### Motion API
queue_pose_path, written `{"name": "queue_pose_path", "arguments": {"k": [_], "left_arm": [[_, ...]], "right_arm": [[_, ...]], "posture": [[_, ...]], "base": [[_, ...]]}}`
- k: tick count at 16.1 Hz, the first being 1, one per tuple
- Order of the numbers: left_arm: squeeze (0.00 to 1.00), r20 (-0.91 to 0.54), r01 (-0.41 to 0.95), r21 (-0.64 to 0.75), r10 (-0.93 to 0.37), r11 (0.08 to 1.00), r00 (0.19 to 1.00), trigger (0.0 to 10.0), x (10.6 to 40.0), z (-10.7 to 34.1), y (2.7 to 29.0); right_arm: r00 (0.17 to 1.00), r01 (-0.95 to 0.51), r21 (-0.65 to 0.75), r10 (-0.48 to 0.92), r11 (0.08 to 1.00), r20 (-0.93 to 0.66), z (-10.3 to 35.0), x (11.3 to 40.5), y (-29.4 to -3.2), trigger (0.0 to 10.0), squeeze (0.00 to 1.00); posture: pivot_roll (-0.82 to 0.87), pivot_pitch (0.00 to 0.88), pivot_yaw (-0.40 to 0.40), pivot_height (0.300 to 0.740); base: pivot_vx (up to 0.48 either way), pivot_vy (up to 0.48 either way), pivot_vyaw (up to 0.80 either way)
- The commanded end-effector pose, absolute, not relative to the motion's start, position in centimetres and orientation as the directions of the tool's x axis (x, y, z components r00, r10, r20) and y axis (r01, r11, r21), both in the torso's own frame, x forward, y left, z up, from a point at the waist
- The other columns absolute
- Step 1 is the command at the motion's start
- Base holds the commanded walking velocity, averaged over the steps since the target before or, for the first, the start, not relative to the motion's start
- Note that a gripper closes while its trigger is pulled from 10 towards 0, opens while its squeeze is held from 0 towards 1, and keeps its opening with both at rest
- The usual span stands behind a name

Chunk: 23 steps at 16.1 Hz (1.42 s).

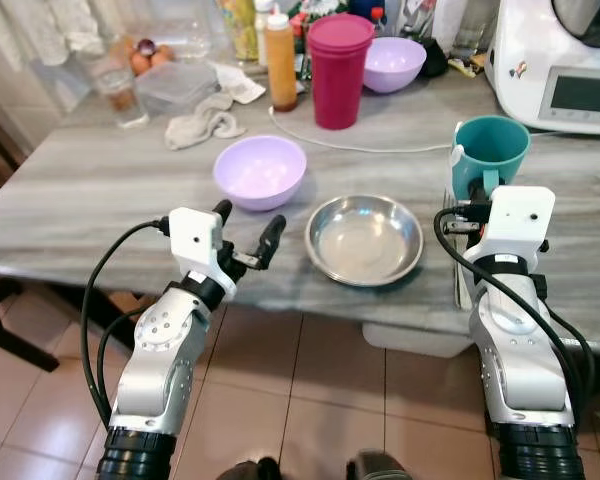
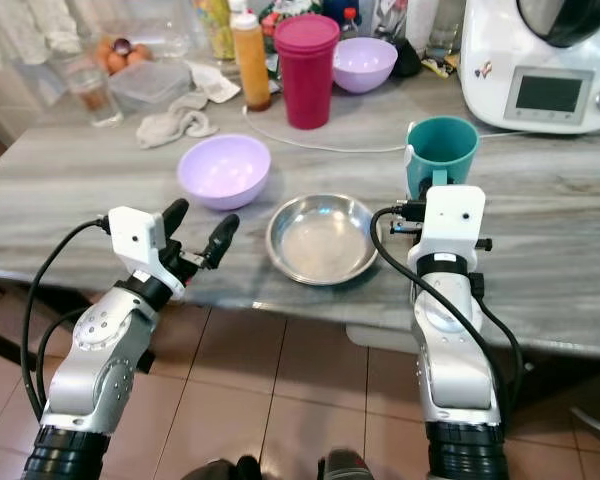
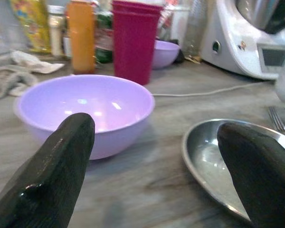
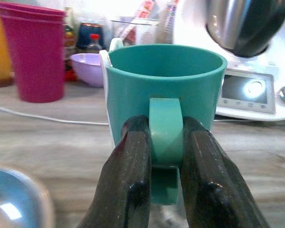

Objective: Setting the table

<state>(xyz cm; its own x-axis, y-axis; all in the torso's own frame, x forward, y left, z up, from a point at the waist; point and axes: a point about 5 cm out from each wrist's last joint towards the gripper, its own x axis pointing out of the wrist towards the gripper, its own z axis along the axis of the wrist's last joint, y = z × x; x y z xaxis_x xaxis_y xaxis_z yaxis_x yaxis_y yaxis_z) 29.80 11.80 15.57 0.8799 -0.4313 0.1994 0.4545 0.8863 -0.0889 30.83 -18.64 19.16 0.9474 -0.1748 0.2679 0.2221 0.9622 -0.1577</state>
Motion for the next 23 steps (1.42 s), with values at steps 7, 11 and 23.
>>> {"name": "queue_pose_path", "arguments": {"k": [7, 11, 23], "left_arm": [[0.00, 0.181, 0.597, -0.040, -0.581, 0.802, 0.793, 10.0, 28.0, 15.5, 11.2], [0.00, 0.187, 0.677, -0.028, -0.662, 0.735, 0.726, 10.0, 27.5, 15.8, 10.8], [0.00, 0.187, 0.781, -0.050, -0.762, 0.623, 0.620, 10.0, 26.2, 16.4, 9.7]], "right_arm": [[0.941, 0.222, -0.170, -0.165, 0.960, 0.295, 20.0, 31.0, -19.4, 10.0, 0.00], [0.958, 0.135, -0.187, -0.080, 0.973, 0.276, 20.6, 32.1, -20.0, 10.0, 0.00], [0.968, -0.125, -0.149, 0.154, 0.981, 0.200, 21.5, 37.0, -20.3, 10.0, 0.00]], "posture": [[-0.24, 0.153, 0.046, 0.740], [-0.24, 0.157, 0.037, 0.740], [-0.22, 0.202, 0.045, 0.740]], "base": [[0.000, 0.000, 0.00], [0.000, 0.000, 0.00], [0.000, 0.000, 0.00]]}}
